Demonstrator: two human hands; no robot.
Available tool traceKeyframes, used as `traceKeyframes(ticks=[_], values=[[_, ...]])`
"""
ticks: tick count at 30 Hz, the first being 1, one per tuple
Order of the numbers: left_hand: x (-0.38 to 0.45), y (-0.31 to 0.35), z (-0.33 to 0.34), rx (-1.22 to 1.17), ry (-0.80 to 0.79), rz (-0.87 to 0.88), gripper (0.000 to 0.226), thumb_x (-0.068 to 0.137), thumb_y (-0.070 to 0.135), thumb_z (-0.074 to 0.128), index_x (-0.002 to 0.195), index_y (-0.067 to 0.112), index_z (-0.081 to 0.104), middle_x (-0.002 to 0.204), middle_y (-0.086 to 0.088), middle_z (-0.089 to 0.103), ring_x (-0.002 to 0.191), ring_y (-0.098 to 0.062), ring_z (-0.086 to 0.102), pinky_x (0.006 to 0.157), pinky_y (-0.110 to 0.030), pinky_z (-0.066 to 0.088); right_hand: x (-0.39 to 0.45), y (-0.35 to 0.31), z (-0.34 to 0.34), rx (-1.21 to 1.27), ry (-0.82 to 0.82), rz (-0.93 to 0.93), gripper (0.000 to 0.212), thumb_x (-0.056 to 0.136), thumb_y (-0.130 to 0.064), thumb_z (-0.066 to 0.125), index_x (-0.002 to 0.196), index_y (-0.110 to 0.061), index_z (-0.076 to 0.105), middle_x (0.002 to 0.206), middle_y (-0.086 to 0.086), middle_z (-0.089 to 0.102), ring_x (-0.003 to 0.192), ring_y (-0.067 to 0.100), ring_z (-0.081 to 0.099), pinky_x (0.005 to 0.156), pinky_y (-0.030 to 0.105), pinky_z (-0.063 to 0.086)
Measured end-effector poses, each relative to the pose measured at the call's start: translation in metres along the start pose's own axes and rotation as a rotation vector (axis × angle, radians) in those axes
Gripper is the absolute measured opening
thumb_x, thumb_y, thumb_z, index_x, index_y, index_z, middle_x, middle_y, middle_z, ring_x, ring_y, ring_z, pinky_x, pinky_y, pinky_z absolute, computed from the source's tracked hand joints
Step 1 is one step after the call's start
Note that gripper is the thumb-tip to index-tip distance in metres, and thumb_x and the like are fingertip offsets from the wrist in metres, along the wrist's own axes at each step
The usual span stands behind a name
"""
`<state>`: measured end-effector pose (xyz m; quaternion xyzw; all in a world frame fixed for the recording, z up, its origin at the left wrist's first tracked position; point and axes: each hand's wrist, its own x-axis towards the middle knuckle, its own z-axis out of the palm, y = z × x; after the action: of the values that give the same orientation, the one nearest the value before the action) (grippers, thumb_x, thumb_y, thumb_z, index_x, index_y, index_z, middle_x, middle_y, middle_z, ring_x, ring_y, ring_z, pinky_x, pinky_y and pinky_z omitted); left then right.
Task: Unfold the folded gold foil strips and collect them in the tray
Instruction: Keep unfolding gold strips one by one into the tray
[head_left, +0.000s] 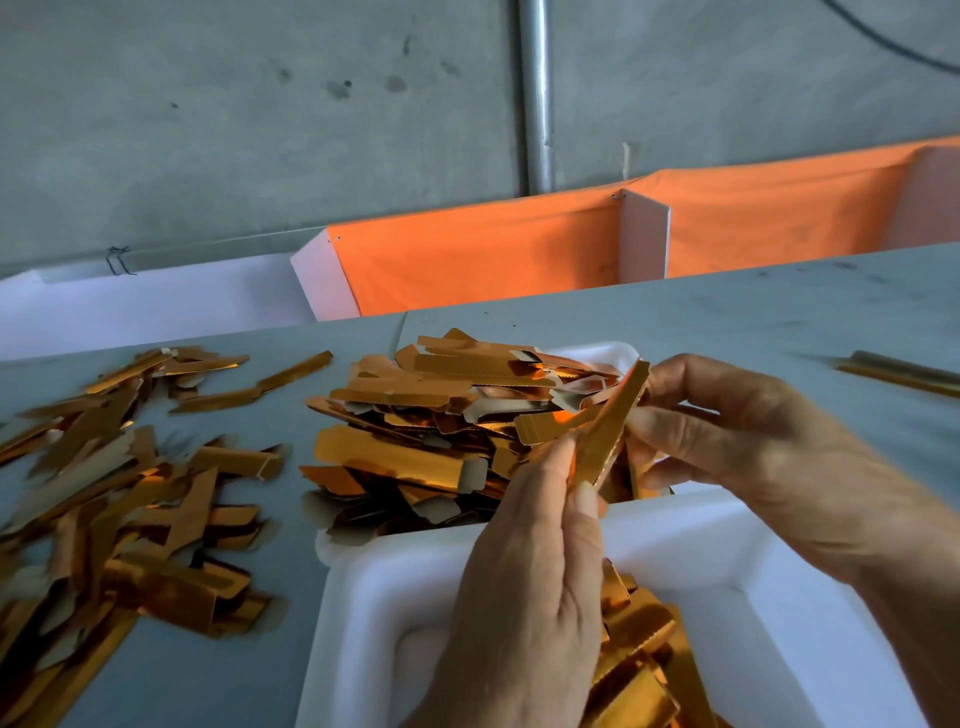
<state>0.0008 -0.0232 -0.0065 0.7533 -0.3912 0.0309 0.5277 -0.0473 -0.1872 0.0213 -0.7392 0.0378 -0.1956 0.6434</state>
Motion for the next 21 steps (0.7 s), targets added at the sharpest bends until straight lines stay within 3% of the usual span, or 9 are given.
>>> traceKeyframes(ticks=[4, 8, 12, 17, 21], values=[[0.0016, -0.0005, -0.0006, -0.017, 0.006, -0.034, 0.059, 0.080, 0.052, 0.016, 0.134, 0.038, 0.036, 0.091, 0.015, 0.051, 0.084, 0.011, 0.051, 0.069, -0.001, 0.037, -0.0013, -0.0001, -0.0036, 0.102, -0.046, 0.040, 0.025, 0.066, -0.033, 0.069, 0.080, -0.013, 0.070, 0.073, 0.010, 0.065, 0.068, 0.018, 0.063, 0.063, 0.024, 0.053], [0.0019, 0.0021, -0.0011, -0.137, -0.019, -0.049, 0.056, 0.084, 0.046, 0.025, 0.126, 0.021, 0.051, 0.080, 0.010, 0.057, 0.062, 0.002, 0.055, 0.060, -0.006, 0.040, -0.0002, -0.0002, -0.0061, 0.260, -0.092, 0.093, 0.014, 0.068, -0.024, 0.069, 0.077, -0.014, 0.070, 0.067, 0.010, 0.058, 0.064, 0.015, 0.057, 0.060, 0.023, 0.053], [0.0027, 0.0050, -0.0027, -0.153, -0.042, -0.068, 0.051, 0.085, 0.043, 0.029, 0.126, 0.023, 0.053, 0.074, 0.006, 0.059, 0.055, -0.001, 0.056, 0.056, -0.008, 0.042, 0.0002, 0.0017, -0.0078, 0.293, -0.109, 0.114, 0.009, 0.069, -0.021, 0.069, 0.075, -0.014, 0.071, 0.067, 0.008, 0.058, 0.063, 0.013, 0.057, 0.059, 0.022, 0.052], [0.0021, 0.0034, -0.0026, -0.103, -0.034, -0.065, 0.050, 0.085, 0.044, 0.030, 0.127, 0.027, 0.050, 0.076, 0.007, 0.052, 0.059, -0.001, 0.053, 0.055, -0.007, 0.038, -0.0007, 0.0020, -0.0083, 0.266, -0.122, 0.110, 0.016, 0.074, -0.021, 0.079, 0.083, -0.011, 0.069, 0.072, 0.011, 0.061, 0.068, 0.016, 0.060, 0.061, 0.023, 0.053], [0.0013, 0.0060, -0.0028, -0.045, -0.052, -0.045, 0.056, 0.079, 0.052, 0.024, 0.129, 0.037, 0.046, 0.085, 0.013, 0.047, 0.073, -0.004, 0.050, 0.066, -0.005, 0.037, 0.0004, 0.0027, -0.0057, 0.229, -0.070, 0.088, 0.022, 0.074, -0.032, 0.071, 0.078, -0.011, 0.068, 0.071, 0.010, 0.061, 0.067, 0.016, 0.059, 0.062, 0.023, 0.052]])
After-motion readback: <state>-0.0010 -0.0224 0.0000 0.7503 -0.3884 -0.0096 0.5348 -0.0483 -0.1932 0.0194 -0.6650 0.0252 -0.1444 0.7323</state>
